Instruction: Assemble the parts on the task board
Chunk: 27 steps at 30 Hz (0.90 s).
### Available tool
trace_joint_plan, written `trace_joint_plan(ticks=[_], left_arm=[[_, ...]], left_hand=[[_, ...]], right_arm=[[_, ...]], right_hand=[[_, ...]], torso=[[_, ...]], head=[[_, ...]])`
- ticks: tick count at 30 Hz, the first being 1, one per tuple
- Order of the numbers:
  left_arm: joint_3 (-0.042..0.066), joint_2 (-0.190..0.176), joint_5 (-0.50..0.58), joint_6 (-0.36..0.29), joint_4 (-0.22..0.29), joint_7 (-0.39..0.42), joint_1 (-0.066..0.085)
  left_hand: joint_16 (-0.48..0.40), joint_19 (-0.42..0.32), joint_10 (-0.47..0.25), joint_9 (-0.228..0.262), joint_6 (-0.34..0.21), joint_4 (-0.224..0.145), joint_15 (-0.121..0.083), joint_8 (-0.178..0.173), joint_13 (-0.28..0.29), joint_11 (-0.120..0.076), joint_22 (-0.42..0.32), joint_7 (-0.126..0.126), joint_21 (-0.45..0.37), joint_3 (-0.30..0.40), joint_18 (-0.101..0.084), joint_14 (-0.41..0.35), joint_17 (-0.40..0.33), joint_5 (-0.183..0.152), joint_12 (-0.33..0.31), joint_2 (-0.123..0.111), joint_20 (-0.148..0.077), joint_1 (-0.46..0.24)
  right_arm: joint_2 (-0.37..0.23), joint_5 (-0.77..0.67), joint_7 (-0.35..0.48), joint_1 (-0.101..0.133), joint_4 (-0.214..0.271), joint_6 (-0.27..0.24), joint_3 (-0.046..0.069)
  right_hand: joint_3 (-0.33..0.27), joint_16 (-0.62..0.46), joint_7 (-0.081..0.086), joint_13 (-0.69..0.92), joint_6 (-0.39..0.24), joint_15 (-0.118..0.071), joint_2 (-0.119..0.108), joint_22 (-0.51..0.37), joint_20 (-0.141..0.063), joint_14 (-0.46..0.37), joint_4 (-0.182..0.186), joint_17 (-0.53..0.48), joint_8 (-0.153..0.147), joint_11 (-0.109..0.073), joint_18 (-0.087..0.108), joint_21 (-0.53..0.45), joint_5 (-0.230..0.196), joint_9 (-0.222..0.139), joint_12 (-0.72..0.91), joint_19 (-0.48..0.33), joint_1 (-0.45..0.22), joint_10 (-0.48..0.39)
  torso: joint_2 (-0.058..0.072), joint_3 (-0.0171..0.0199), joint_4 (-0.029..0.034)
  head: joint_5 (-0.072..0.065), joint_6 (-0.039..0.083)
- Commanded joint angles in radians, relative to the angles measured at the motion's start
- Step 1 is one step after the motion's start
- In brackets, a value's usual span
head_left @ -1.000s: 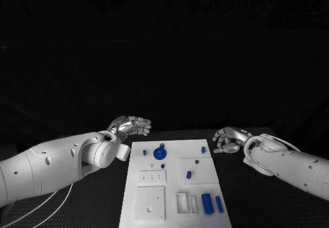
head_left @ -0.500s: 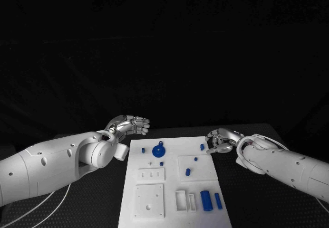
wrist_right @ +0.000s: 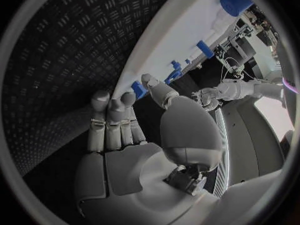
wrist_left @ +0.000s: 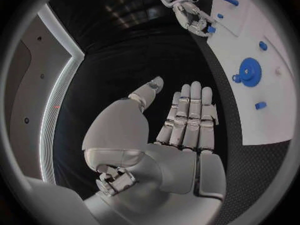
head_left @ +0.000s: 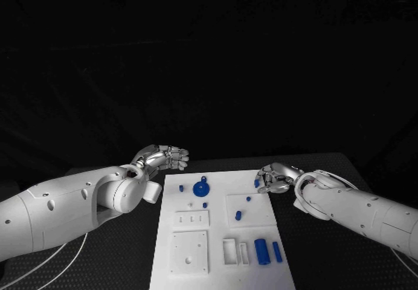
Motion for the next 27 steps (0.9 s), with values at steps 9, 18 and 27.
trace_joint_plan(ticks=[9, 18, 27], left_arm=[[0.001, -0.002, -0.004, 0.016, 0.009, 0.009, 0.001], [0.001, -0.002, -0.005, 0.017, 0.009, 0.007, 0.001], [0.001, -0.002, -0.005, 0.018, 0.008, 0.004, 0.001]], left_hand=[[-0.006, -0.007, 0.001, 0.001, 0.003, -0.005, 0.002, 0.000, 0.000, 0.002, 0.020, 0.002, 0.003, 0.001, 0.017, 0.003, 0.002, -0.006, 0.000, -0.001, 0.002, -0.013], [-0.007, -0.007, 0.001, 0.001, 0.003, -0.005, 0.002, 0.000, 0.000, 0.002, 0.020, 0.002, 0.003, 0.001, 0.017, 0.003, 0.002, -0.006, -0.001, -0.001, 0.002, -0.014], [-0.008, -0.008, -0.001, 0.001, 0.001, -0.005, 0.002, -0.002, 0.000, 0.003, 0.020, 0.003, 0.003, 0.001, 0.017, 0.002, 0.003, -0.007, -0.002, -0.002, 0.002, -0.016]], right_arm=[[0.017, -0.014, 0.005, -0.005, -0.018, 0.013, 0.000], [0.019, -0.016, 0.006, -0.005, -0.020, 0.011, 0.000], [0.020, -0.018, 0.006, -0.005, -0.020, 0.018, 0.000]], right_hand=[[0.032, 0.006, 0.020, -0.008, 0.042, 0.001, 0.034, 0.021, -0.012, 0.006, 0.006, 0.016, 0.007, 0.005, 0.012, 0.014, -0.015, -0.001, 0.016, 0.002, 0.002, 0.001], [0.053, 0.005, 0.021, -0.014, 0.053, 0.002, 0.051, 0.020, -0.014, 0.008, 0.015, 0.025, 0.009, 0.006, 0.012, 0.019, -0.017, -0.002, 0.022, 0.002, -0.003, 0.002], [0.080, 0.004, 0.029, -0.020, 0.115, 0.008, 0.073, 0.021, -0.017, 0.010, 0.015, 0.042, 0.034, 0.013, 0.012, 0.031, -0.017, 0.008, 0.034, -0.002, -0.010, 0.001]], torso=[[0.001, 0.0005, 0.0011], [0.000, 0.0002, -0.0010], [0.000, 0.0007, -0.0019]], head=[[0.004, -0.004], [0.007, -0.007], [0.011, -0.007]])
